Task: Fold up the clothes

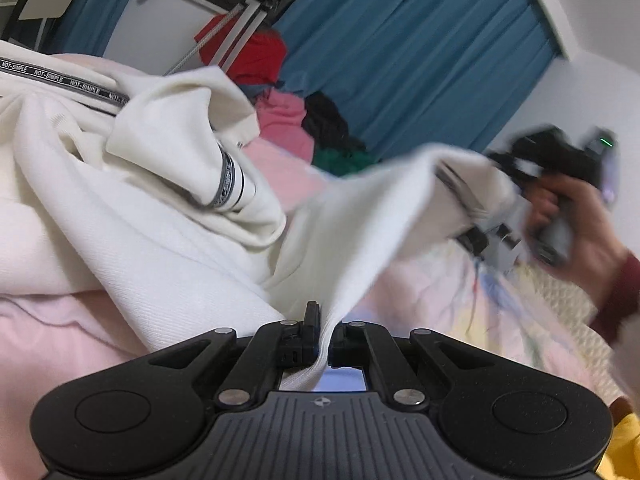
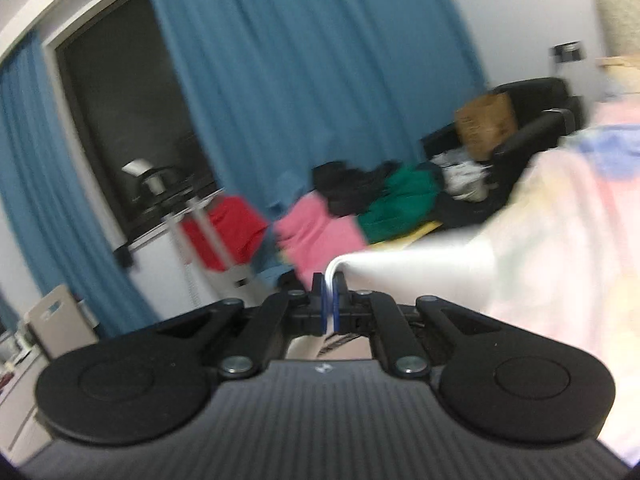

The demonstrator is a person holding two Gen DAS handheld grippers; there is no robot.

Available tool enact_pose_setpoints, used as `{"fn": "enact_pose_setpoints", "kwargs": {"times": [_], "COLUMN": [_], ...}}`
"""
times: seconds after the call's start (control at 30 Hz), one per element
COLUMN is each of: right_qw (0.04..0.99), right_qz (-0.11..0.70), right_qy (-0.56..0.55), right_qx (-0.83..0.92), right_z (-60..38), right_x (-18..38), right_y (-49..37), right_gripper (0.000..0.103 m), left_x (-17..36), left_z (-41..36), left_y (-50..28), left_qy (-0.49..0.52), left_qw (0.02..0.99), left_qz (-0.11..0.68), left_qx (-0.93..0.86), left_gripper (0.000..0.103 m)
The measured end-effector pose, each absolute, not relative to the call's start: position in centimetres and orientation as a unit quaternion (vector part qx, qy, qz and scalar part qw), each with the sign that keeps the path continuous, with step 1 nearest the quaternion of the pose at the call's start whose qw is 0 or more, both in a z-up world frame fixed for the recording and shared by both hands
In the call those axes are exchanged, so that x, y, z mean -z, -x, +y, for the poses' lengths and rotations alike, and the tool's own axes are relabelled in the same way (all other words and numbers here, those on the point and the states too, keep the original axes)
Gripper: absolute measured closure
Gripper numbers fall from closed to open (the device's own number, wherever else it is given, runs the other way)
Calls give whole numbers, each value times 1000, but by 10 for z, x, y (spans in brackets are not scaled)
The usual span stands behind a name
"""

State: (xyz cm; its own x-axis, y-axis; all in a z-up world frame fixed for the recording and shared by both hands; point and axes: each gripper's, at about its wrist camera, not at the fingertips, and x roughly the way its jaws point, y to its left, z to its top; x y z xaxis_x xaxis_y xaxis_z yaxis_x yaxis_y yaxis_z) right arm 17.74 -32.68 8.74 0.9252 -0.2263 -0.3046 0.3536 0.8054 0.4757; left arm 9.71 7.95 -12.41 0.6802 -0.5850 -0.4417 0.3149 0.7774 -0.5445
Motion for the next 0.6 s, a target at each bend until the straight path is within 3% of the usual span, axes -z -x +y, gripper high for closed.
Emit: {"fn": "enact_pose_setpoints", "kwargs": {"times": [0.1, 0.33, 0.5, 0.6], "right_qw": [927, 848, 707, 692], "right_qz": [122, 205, 253, 239], "right_qy": [-306, -443, -625, -654], "right_qx": [178, 206, 212, 189], "right_z": [-364, -420, -434, -431], "right_x": [-70, 37, 113, 122], "right_y": [-130, -44, -16, -23], "right_gripper": [97, 94, 93, 91], "left_x": [132, 126, 122, 119], "left_z": [74, 57, 46, 44], "left_y": [-97, -80, -81, -76], "left_qy": [189, 150, 142, 132], "left_qw": [897, 906, 910, 913], "left_qz": [320, 332, 339, 338], "left_qx": [240, 214, 191, 187], "left_gripper": [100, 99, 99, 98]}}
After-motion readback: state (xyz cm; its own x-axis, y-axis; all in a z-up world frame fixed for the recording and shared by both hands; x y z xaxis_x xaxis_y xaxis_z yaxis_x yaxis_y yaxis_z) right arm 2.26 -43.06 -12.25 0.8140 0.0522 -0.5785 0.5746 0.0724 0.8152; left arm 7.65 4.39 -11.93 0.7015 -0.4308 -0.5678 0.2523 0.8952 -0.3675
